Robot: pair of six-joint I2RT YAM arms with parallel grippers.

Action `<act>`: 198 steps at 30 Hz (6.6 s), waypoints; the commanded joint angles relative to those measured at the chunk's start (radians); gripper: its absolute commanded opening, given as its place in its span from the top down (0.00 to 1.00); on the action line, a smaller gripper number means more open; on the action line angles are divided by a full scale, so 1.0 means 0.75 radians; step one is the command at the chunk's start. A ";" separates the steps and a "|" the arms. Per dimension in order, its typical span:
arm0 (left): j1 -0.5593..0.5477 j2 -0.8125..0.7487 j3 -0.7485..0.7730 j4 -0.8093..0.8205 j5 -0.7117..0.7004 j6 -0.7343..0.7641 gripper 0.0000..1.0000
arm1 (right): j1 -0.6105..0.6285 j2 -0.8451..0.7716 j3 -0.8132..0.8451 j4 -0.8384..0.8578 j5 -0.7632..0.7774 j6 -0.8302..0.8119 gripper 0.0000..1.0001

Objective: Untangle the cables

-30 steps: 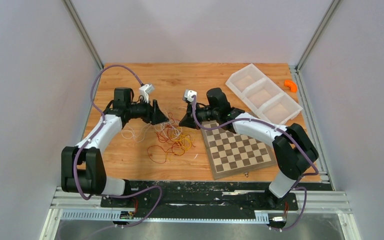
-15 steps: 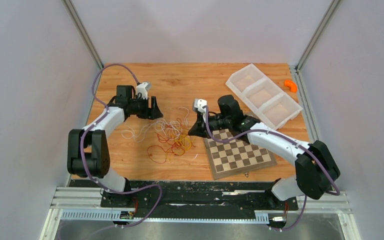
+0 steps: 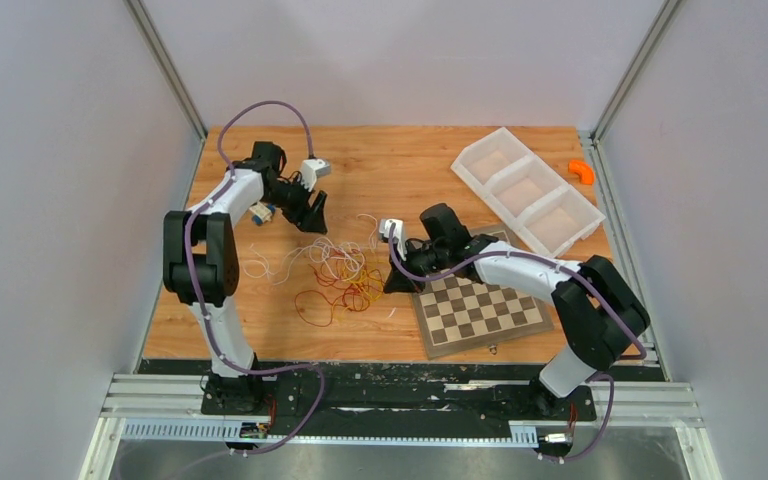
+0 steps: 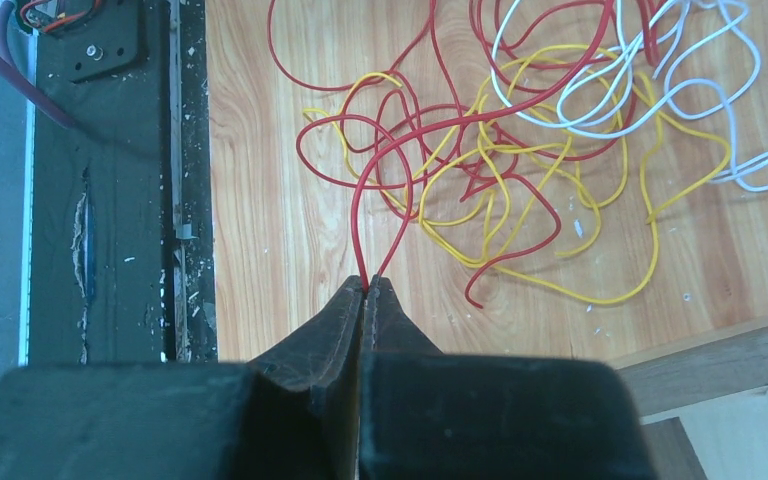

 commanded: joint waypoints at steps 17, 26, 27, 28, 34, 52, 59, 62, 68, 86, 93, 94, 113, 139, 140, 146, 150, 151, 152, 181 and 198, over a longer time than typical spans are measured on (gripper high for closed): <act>-0.153 0.094 0.031 -0.125 -0.134 0.426 0.57 | -0.019 0.030 0.036 -0.036 0.047 -0.032 1.00; -0.129 -0.051 0.335 -0.254 0.012 0.262 1.00 | -0.025 0.098 0.052 -0.033 0.084 -0.058 1.00; -0.117 -0.096 0.385 -0.265 0.046 0.175 1.00 | -0.026 0.107 0.055 -0.034 0.086 -0.061 1.00; -0.094 -0.122 0.492 -0.265 0.116 0.125 1.00 | -0.026 0.117 0.056 -0.034 0.087 -0.061 1.00; -0.022 -0.340 0.815 0.058 0.187 -0.502 1.00 | -0.022 0.184 0.076 -0.037 0.091 -0.059 0.99; -0.008 -0.593 0.935 0.706 0.186 -1.177 1.00 | -0.070 -0.061 0.652 -0.148 0.117 0.222 0.05; -0.008 -0.632 0.893 0.732 0.211 -1.204 1.00 | -0.062 0.095 0.841 0.094 0.102 0.393 0.04; -0.008 -0.643 0.897 0.737 0.211 -1.209 1.00 | -0.043 0.223 0.968 0.134 0.053 0.445 0.05; -0.006 -0.668 0.903 0.716 0.185 -1.197 1.00 | -0.011 0.394 1.059 0.194 0.084 0.408 0.07; 0.180 -1.048 -0.106 0.662 -0.062 -1.190 1.00 | 0.004 0.347 1.607 0.337 0.019 0.698 1.00; 0.188 -1.080 -0.593 0.680 0.138 -1.189 1.00 | 0.011 0.431 1.287 0.058 -0.140 0.591 1.00; 0.188 -1.095 -0.597 0.683 0.161 -1.195 1.00 | 0.026 0.413 1.330 0.053 -0.147 0.588 1.00; -0.014 -1.102 -0.598 0.511 0.223 -0.895 1.00 | 0.102 0.276 1.189 -0.345 0.085 0.088 1.00; -0.064 -1.409 -0.943 0.772 0.041 -0.765 0.00 | -0.275 -0.018 1.231 0.043 0.246 0.504 1.00; -0.064 -1.408 -0.937 0.751 0.034 -0.764 0.00 | -0.305 -0.042 1.206 0.035 0.263 0.513 1.00; -0.063 -1.340 -0.874 0.670 -0.022 -0.761 0.00 | -0.480 -0.311 0.895 -0.088 0.492 0.501 1.00; -0.063 -1.292 -0.831 0.650 -0.031 -0.762 0.00 | -0.618 -0.503 0.699 -0.230 0.667 0.510 1.00; -0.063 -1.281 -0.829 0.659 -0.024 -0.766 0.00 | -0.648 -0.544 0.662 -0.259 0.689 0.512 1.00; -0.063 -1.278 -0.829 0.665 -0.018 -0.777 0.00 | -0.682 -0.576 0.637 -0.290 0.700 0.512 1.00; -0.064 -1.099 -0.740 0.648 0.078 -0.897 0.00 | -1.295 -0.158 0.414 -0.332 0.629 0.523 1.00; -0.064 -1.108 -0.780 0.644 0.014 -0.887 0.00 | -1.393 0.062 0.545 -0.098 0.584 0.194 1.00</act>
